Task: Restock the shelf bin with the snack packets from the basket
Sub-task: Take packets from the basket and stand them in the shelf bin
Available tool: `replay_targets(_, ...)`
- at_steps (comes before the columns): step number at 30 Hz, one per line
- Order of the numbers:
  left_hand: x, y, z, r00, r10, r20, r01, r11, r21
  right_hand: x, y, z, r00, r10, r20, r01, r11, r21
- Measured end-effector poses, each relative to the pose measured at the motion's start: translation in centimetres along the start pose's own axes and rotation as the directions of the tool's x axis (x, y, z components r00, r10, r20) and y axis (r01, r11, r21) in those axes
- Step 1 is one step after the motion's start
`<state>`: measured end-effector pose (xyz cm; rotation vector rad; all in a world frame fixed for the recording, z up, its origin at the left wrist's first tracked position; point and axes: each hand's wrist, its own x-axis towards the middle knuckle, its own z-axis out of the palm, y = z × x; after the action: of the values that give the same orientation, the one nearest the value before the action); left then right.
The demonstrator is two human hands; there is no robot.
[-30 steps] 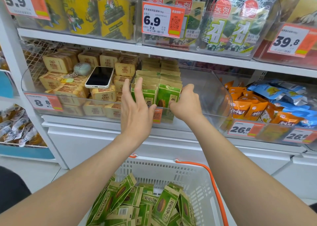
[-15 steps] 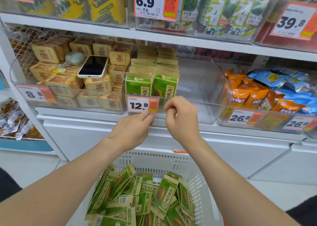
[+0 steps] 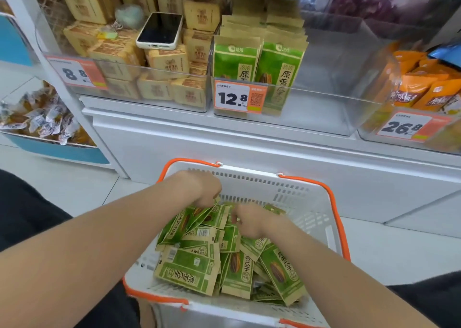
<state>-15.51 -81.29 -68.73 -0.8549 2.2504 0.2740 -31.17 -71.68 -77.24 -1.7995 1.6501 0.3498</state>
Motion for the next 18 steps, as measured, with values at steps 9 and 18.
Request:
replay_targets(9,-0.7,0.8,-0.9,0.997,0.068,-0.039,-0.072,0.99,-0.124,1.1,-1.4,4.7,0.978,0.178,0.105,-0.2,0.944,0.262)
replay_targets(18,-1.0,0.9,-1.7,0.997,0.072,-0.03,-0.075,0.988,-0.132,-0.5,-0.2,1.9,0.905,0.368,-0.214,-0.229,0.844,0.485)
